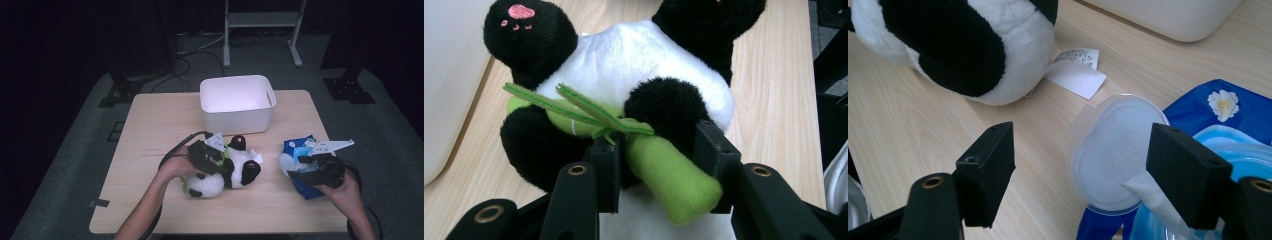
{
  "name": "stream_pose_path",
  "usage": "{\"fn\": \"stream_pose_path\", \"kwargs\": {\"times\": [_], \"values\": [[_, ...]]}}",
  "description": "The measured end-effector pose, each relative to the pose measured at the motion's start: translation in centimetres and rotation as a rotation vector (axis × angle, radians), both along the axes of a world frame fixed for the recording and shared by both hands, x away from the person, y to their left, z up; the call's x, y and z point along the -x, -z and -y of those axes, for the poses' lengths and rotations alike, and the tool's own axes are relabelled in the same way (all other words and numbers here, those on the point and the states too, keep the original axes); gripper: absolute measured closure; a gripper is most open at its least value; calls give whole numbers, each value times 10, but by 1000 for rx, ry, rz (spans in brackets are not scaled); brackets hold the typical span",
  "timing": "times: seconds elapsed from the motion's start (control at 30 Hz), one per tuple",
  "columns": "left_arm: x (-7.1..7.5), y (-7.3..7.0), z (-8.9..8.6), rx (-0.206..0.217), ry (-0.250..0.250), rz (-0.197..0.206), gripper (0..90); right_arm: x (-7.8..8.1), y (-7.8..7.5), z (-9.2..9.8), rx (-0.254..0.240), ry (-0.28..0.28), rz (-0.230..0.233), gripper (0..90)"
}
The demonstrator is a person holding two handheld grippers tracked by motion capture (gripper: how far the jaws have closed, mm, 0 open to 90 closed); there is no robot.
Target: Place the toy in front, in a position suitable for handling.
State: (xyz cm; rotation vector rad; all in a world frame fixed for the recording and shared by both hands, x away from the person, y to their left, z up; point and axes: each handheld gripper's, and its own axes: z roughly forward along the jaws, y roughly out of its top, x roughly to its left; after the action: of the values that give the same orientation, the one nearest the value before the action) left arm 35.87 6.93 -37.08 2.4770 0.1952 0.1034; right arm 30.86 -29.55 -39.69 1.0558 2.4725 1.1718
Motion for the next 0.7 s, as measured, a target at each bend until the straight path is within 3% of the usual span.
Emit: {"fn": "stream_pose_path", "kwargs": {"times": [0.27,0.37,0.47,0.7], "values": [[5,-4,-10,61,-6,-59,511,1,0,-3,6,0,-1,260],[8,-8,-14,76,-10,-59,490,1,0,-2,7,0,-2,260],[11,-15,-29,125,-35,-63,461,1,2,-3,10,2,-7,260],[17,-16,-57,162,-94,-65,419,1,2,-6,14,1,-6,265]]}}
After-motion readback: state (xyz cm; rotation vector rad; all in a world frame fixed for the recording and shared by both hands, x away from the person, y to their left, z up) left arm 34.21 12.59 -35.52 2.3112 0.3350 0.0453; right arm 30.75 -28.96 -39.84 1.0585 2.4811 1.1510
